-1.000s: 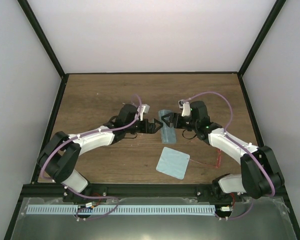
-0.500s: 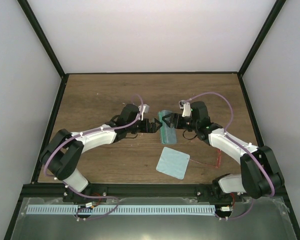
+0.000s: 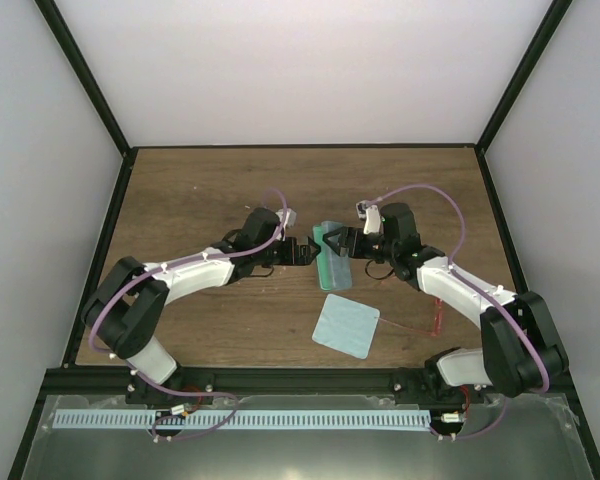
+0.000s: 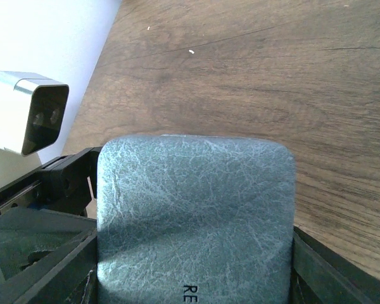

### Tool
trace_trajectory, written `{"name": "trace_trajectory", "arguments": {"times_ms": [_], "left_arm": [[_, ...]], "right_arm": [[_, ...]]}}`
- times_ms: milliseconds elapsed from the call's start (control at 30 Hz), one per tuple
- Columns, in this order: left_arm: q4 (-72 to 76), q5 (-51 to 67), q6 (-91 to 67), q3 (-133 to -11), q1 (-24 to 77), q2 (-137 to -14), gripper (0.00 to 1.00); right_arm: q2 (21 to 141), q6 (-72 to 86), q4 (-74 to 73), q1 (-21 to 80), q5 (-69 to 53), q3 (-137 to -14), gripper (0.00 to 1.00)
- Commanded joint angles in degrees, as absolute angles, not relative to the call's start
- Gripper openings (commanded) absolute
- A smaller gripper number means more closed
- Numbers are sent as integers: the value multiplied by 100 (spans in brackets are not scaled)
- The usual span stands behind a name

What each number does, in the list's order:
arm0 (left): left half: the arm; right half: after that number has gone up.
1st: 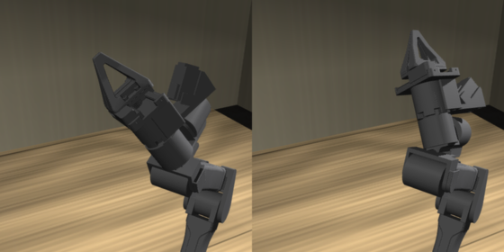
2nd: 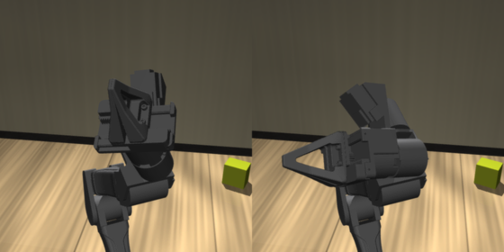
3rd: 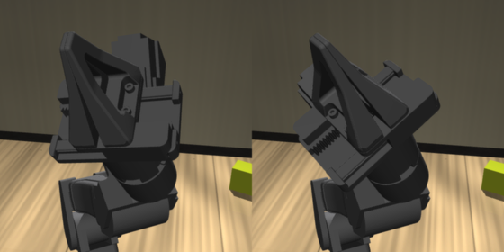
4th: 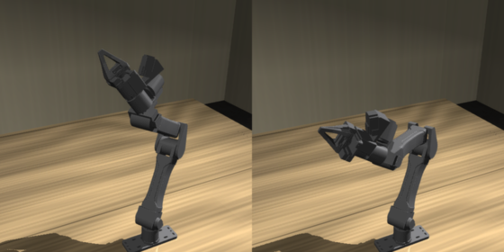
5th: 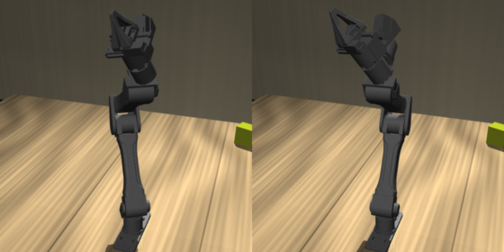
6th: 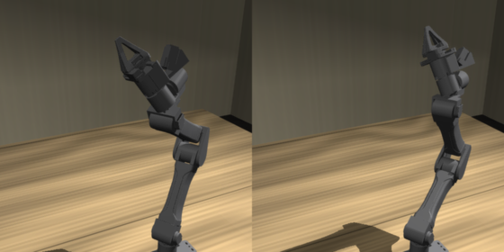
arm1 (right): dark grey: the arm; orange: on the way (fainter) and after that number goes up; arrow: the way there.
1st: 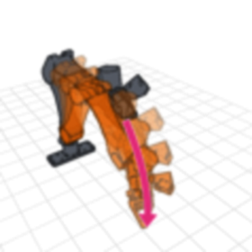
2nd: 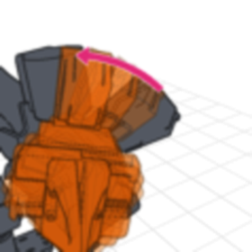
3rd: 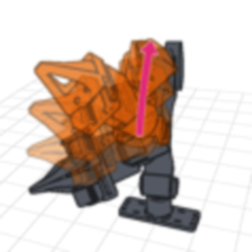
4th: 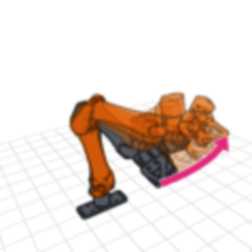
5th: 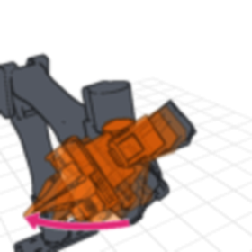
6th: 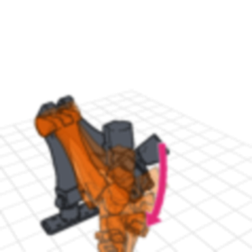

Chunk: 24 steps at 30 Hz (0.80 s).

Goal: Organize the sunglasses
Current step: Open the sunglasses case.

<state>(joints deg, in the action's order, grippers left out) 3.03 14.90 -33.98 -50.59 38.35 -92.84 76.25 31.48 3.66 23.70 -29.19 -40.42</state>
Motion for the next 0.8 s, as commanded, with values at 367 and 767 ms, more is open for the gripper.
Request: {"name": "trace_trajectory", "arguments": {"times_ms": [367,767], "left_arm": [[-168,630,-3300,-5153,3718,-9328,100],[-305,168,-3246,-5083,3718,-8952,100]], "right_arm": [[7673,3121,725,2364,-3462,-4186,63],[8675,3138,648,2366,-4075,-4460,64]]}}
